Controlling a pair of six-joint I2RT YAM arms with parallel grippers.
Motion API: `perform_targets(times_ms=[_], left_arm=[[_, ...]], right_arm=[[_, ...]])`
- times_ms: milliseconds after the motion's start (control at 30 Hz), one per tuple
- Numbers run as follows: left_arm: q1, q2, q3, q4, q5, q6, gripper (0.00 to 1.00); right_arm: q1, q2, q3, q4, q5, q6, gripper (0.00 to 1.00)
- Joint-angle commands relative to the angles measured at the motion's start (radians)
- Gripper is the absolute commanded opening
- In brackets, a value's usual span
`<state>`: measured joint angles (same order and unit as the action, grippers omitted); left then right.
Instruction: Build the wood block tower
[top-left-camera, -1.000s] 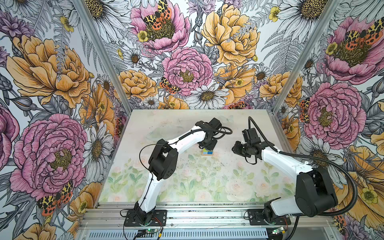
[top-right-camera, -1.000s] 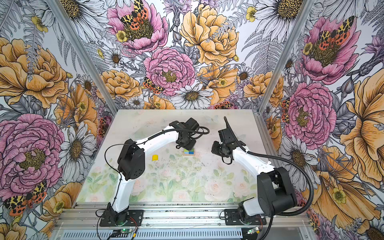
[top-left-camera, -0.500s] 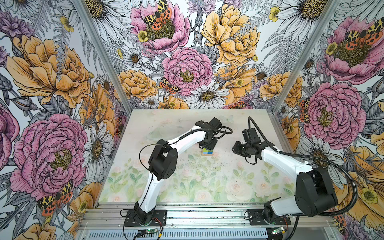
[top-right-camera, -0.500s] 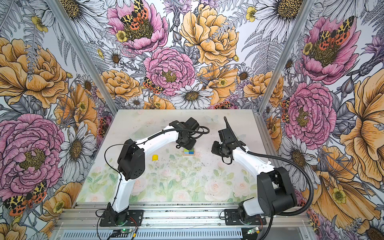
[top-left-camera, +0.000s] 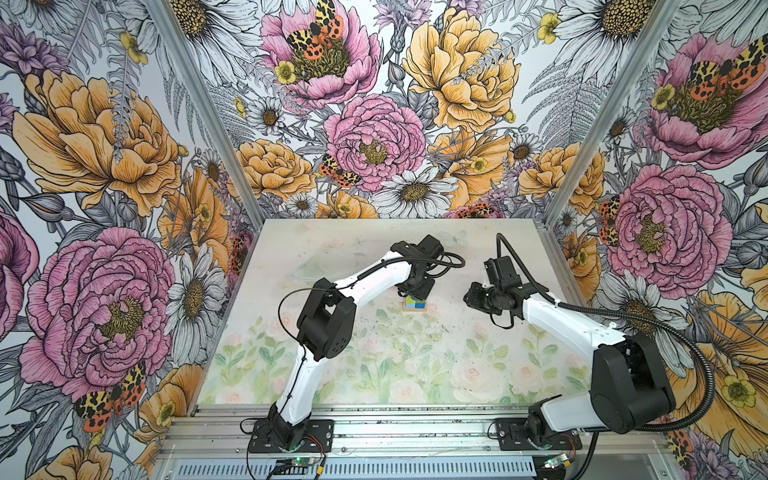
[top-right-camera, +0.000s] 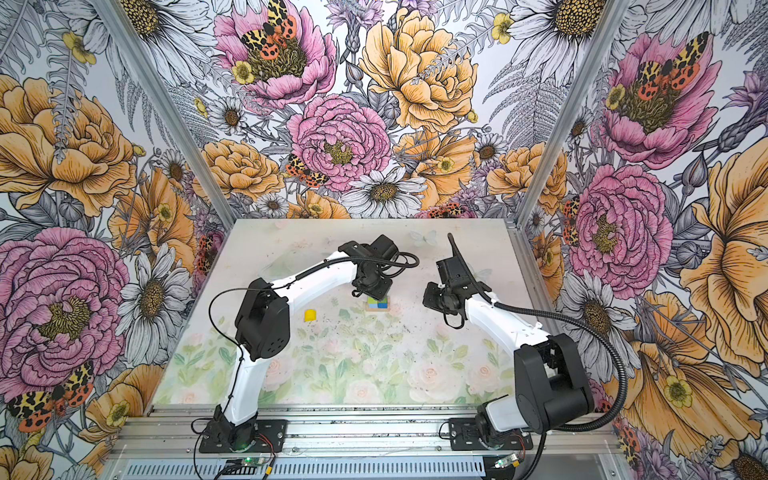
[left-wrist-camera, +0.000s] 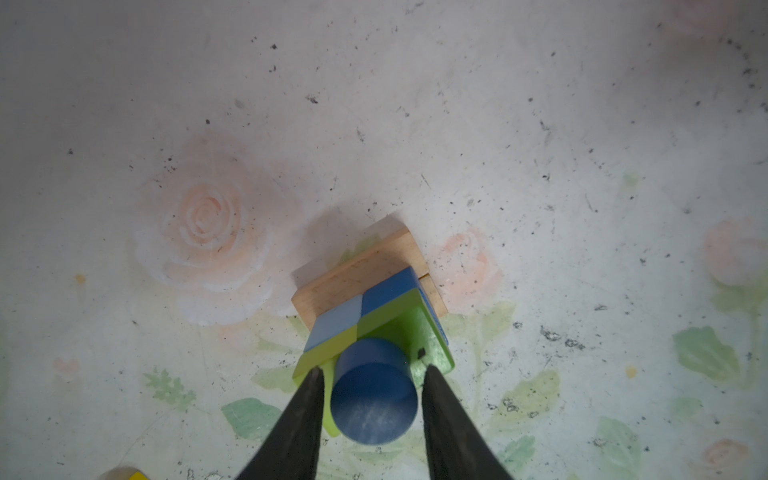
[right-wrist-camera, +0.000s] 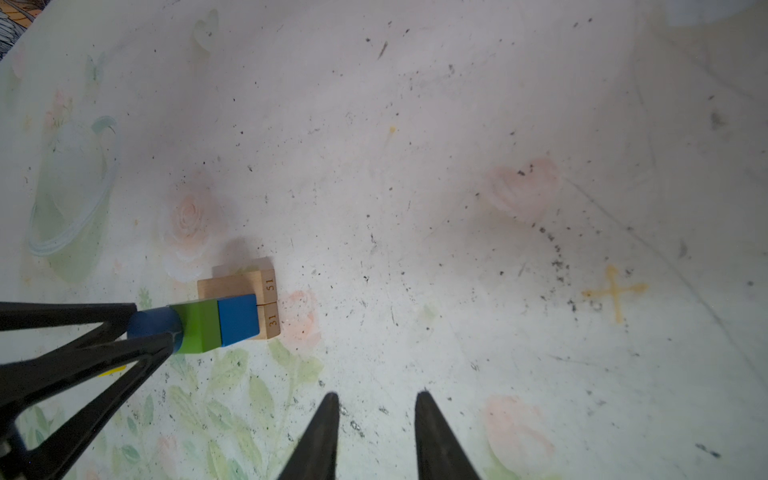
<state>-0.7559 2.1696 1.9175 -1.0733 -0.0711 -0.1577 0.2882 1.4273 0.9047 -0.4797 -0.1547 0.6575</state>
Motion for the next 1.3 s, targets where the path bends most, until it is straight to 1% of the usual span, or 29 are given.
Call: perform_targets(times_ms=[0, 400, 567, 700, 833, 867, 933, 1033, 1100, 1133, 1200, 1267], left_arm=[[0.009, -0.001, 0.018, 0.004, -0.029, -0.012, 0.42], [0.012, -0.122, -0.003, 0.005, -0.053, -0.009, 0.45], [0.028, -0.221, -0.042, 0.006, -0.080, -0.007, 0.45], [0.059, -0.327, -0.111, 0.006, -0.102, 0.011, 0.45], [0.114, -0.482, -0.234, 0.013, -0.131, 0.077, 0.46], [0.124, -0.515, -0.268, 0.017, -0.167, 0.092, 0.47], [0.157, -0.592, -0.349, 0.032, -0.184, 0.138, 0.48], [0.200, -0.698, -0.462, 0.060, -0.175, 0.207, 0.48], [0.224, -0.761, -0.543, 0.090, -0.145, 0.268, 0.49], [0.230, -0.790, -0.582, 0.105, -0.145, 0.301, 0.51], [0.226, -0.831, -0.655, 0.119, -0.103, 0.392, 0.52], [0.223, -0.860, -0.720, 0.149, -0.107, 0.459, 0.56]], right_arm=[[-0.005, -0.003, -0.006, 0.016, -0.010, -0.012, 0.33], [-0.006, -0.011, -0.005, 0.015, -0.015, -0.010, 0.33], [-0.006, -0.016, -0.003, 0.015, -0.017, -0.008, 0.33], [-0.006, -0.018, -0.001, 0.015, -0.021, -0.008, 0.33], [-0.006, -0.016, 0.000, 0.015, -0.028, -0.012, 0.33], [-0.007, -0.015, 0.002, 0.015, -0.033, -0.013, 0.33], [-0.007, -0.014, 0.005, 0.014, -0.049, -0.014, 0.33], [-0.009, -0.011, 0.014, 0.012, -0.065, -0.016, 0.33], [-0.011, -0.007, 0.022, 0.009, -0.074, -0.016, 0.33], [-0.011, -0.004, 0.026, 0.009, -0.080, -0.016, 0.33], [-0.013, 0.003, 0.037, 0.009, -0.095, -0.019, 0.33], [-0.014, 0.010, 0.049, 0.007, -0.109, -0.020, 0.34]])
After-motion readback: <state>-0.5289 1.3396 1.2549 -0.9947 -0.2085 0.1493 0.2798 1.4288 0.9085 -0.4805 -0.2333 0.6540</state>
